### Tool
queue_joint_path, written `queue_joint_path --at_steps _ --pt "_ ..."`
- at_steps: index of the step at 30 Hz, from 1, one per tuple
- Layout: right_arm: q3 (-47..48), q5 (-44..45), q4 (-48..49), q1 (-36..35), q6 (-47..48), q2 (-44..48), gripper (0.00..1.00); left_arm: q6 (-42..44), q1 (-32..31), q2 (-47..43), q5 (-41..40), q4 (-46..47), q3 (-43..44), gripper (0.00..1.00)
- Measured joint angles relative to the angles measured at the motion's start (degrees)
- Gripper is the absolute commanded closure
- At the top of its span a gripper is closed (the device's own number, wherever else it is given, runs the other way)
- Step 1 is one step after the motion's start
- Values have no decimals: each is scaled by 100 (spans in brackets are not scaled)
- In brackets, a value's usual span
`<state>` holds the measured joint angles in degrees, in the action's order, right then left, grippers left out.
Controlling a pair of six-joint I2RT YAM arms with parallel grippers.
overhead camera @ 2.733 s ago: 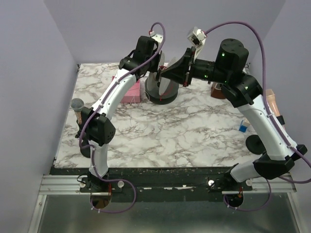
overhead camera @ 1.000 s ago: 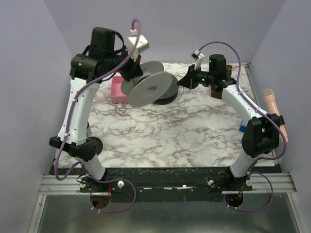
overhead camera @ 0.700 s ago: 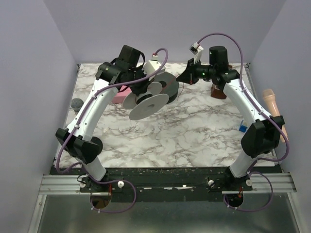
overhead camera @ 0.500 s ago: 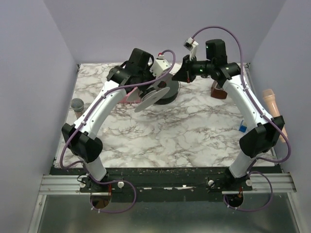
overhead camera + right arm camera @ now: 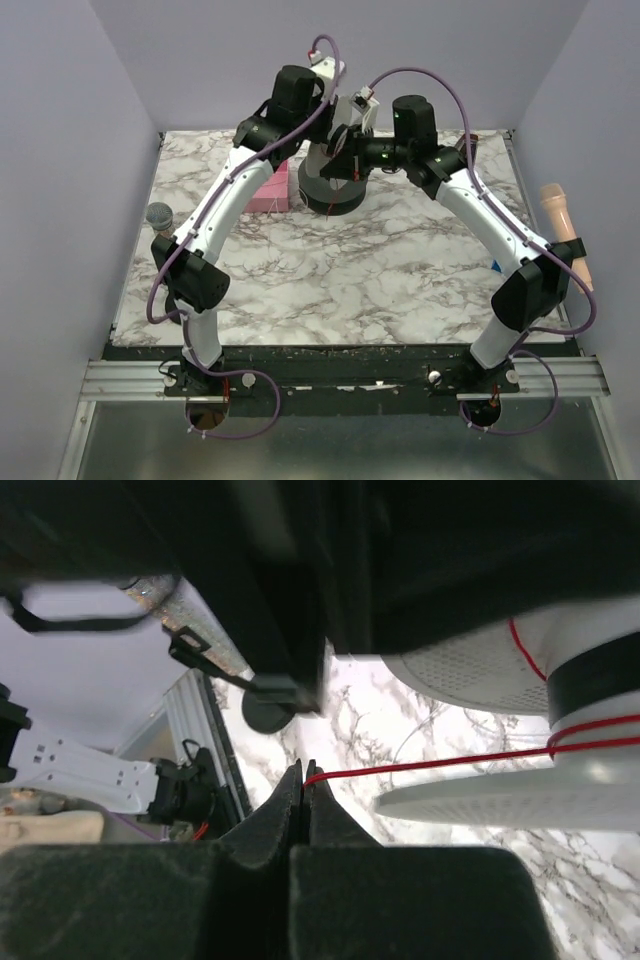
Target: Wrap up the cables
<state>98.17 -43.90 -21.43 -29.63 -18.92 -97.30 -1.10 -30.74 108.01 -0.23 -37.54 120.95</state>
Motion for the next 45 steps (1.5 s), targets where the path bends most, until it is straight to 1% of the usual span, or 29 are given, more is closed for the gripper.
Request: queue_joint_path --at_steps 4,6,8,12,15,20,21,24,27,29,34,37,40,43,45 --pt "-304 509 461 -142 -9 74 99 -837 280 155 393 -122 754 100" --pt "-518 763 732 -173 15 197 99 -1161 492 203 667 -214 951 100" --pt "-671 938 1040 -229 48 315 99 -1615 697 245 1078 -249 997 100" --pt "-986 1134 1657 -343 48 437 99 -2264 1016 306 1821 -291 997 100" --pt "-1062 1257 1873 -426 46 435 99 -2546 1172 341 2114 -289 997 100" --pt "-1058 1762 1996 -605 72 433 99 -2745 1252 348 2245 -234 997 100" --pt "-1060 1952 1993 -656 105 435 98 -2756 1261 356 2245 -229 997 100" --pt "-1060 2693 1954 -861 306 442 92 -2806 1279 393 2234 -203 1005 100" --pt "-1062 3438 1886 -1069 546 442 90 -2769 1266 483 2116 -260 1178 100" --pt "-1067 3825 1805 -1209 684 431 85 -2715 1226 496 1993 -286 1287 100" --pt "-1064 4601 1541 -1657 990 271 84 -2651 1137 496 1759 -155 1438 100" --pt "-1187 4907 1519 -1794 1084 245 83 -2618 1128 496 1685 -146 1438 100" --pt "-1458 5080 1539 -1786 1150 264 86 -2566 1128 496 1672 -153 1456 100" --pt "-1851 5031 1611 -1694 1134 286 84 -2492 1139 496 1670 -157 1491 100" --pt "-2144 4843 1757 -1606 1064 321 84 -2472 1156 496 1676 -157 1526 100"
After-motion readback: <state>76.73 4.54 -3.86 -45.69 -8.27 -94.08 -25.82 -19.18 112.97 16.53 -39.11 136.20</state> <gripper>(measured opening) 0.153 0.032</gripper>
